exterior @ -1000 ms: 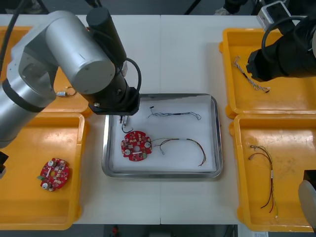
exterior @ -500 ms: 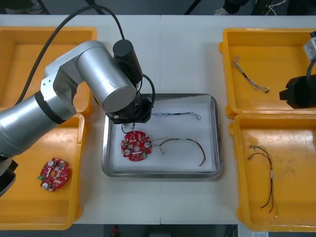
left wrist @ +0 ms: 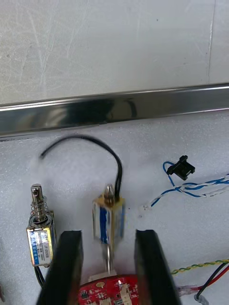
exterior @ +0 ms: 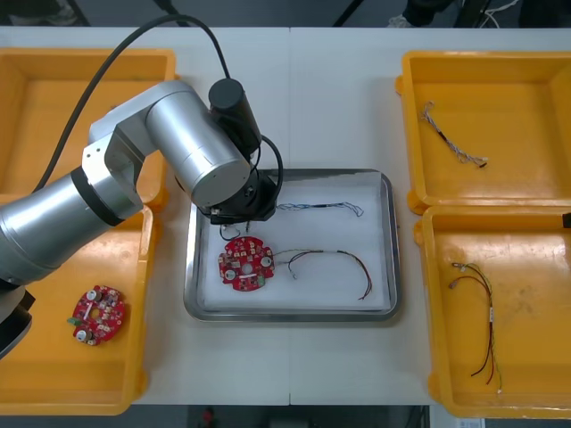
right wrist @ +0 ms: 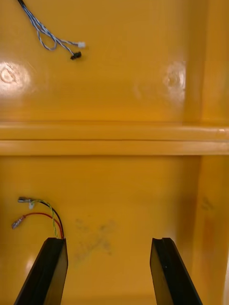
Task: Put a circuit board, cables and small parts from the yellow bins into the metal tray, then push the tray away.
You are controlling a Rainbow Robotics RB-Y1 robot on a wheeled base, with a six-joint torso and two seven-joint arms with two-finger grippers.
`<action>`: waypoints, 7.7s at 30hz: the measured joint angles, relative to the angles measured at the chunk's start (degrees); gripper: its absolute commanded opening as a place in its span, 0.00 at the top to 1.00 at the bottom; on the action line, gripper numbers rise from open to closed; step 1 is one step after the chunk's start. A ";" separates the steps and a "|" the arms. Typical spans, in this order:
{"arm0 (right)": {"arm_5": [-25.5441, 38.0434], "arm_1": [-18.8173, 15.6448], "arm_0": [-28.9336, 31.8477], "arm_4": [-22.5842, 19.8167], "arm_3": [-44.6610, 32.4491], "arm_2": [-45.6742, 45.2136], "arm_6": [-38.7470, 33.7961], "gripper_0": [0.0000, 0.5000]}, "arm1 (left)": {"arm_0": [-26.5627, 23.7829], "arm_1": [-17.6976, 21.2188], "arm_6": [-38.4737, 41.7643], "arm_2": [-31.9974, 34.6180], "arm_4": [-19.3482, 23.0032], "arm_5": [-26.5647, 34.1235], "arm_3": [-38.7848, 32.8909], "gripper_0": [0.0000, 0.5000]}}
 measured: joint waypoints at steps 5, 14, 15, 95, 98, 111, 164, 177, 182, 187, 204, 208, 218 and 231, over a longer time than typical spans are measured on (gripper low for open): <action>0.00 0.00 1.99 -0.81 -0.06 -0.48 -0.02 0.00 | -0.02 0.00 0.00 0.00 -0.11 -0.01 0.00 0.00; 0.00 0.10 3.62 -1.39 -0.11 -0.57 -0.04 0.00 | -0.11 0.00 0.00 0.08 -0.14 1.94 -0.20 0.00; 0.00 0.16 3.77 -1.40 -0.11 -0.57 -0.04 0.00 | -0.15 0.00 0.00 0.19 -0.14 2.97 -0.40 0.00; -11.54 3.77 -36.43 -1.59 4.51 84.91 10.02 0.00 | 37.34 23.95 -37.19 62.64 19.16 25.05 -21.68 0.00; -11.88 5.45 -37.07 -0.88 7.05 86.87 11.74 0.00 | 38.30 23.95 -37.19 64.35 19.61 25.05 -22.48 0.00; -14.78 7.42 -37.73 5.38 12.64 94.99 11.74 0.00 | 39.60 23.96 -37.19 66.57 20.22 25.05 -23.73 0.00; -16.69 9.09 -40.07 12.08 20.14 97.97 11.73 1.00 | 39.61 23.94 -37.19 66.56 19.40 25.05 -23.82 0.00; -18.43 8.93 -45.79 15.15 23.71 98.07 11.69 1.00 | 39.61 23.94 -37.19 66.56 19.40 25.05 -23.82 0.00; -18.72 8.96 -47.61 16.71 26.38 98.07 11.60 1.00 | 39.61 23.94 -37.19 66.56 19.40 25.05 -23.82 0.00; -19.01 8.96 -49.04 17.47 28.63 98.07 10.89 1.00 | 39.61 23.94 -37.19 66.56 19.40 25.05 -23.83 0.00; -23.02 12.91 -54.15 17.51 39.60 97.67 10.48 1.00 | 39.61 23.94 -37.19 66.56 19.38 25.05 -23.84 0.00; -24.95 13.62 -55.09 17.62 42.99 97.36 10.43 1.00 | 39.61 23.94 -37.19 66.56 19.38 25.05 -23.84 0.00; -26.31 16.22 -56.40 18.02 50.72 94.87 9.01 1.00 | 39.62 23.94 -37.19 66.56 19.38 25.05 -23.84 0.00; -35.72 18.13 -57.97 18.01 59.03 93.11 8.23 1.00 | 39.62 23.94 -37.19 66.56 19.38 25.05 -23.85 0.00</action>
